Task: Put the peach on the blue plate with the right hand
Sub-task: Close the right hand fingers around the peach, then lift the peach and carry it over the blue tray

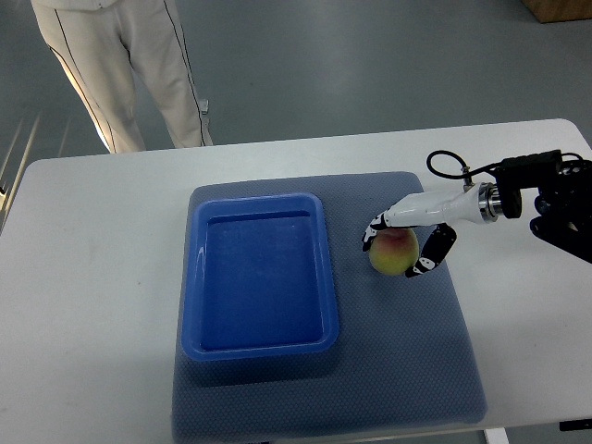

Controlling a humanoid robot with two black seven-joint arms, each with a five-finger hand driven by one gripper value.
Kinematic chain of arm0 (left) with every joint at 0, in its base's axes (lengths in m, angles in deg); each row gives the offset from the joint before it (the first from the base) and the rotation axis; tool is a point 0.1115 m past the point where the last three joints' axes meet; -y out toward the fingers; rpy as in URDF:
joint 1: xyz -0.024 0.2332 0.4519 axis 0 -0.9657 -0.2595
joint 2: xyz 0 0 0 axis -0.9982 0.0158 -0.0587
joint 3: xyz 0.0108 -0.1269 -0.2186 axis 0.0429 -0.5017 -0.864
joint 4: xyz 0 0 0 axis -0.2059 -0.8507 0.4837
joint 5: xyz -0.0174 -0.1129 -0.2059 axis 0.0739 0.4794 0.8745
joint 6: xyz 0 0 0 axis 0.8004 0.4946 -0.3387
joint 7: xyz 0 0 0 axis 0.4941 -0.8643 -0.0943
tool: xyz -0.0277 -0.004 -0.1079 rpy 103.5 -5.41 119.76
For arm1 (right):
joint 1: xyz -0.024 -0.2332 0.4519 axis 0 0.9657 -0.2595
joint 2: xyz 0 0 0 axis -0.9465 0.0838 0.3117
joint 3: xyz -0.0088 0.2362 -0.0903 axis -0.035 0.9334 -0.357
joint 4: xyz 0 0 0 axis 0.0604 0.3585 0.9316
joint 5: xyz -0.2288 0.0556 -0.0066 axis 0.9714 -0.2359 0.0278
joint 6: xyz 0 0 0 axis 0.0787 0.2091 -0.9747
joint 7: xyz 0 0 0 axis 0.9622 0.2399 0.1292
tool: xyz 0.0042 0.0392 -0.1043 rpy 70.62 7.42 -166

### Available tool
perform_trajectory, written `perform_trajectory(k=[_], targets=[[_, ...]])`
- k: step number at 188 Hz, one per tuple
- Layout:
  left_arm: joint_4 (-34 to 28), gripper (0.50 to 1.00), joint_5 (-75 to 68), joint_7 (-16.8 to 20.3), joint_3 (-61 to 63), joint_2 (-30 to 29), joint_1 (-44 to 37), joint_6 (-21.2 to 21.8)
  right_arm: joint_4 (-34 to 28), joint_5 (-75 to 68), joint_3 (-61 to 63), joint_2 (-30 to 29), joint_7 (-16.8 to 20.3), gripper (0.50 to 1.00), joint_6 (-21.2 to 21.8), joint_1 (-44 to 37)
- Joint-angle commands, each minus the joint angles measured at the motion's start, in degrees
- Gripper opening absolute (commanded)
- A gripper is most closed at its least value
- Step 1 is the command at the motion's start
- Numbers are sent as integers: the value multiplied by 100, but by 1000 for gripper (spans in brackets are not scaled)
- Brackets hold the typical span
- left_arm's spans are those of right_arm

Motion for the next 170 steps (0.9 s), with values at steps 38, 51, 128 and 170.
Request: perform_trajectory(k=[38,51,128,170], targets=[[0,1000,0,-2,0,0,-1,0,7,-8,-1,-413,2,742,81,-707],[0,1000,0,-2,0,0,-1,0,42,-8,-1,-694,2,742,81,-839],[-18,1000,0,-2,9,0,-1,0,437,-386,-1,-2189,2,768,-200,-884],[-18,1000,0,-2,0,0,-1,0,604,-386,-9,-2435,11,793,-280,-550]])
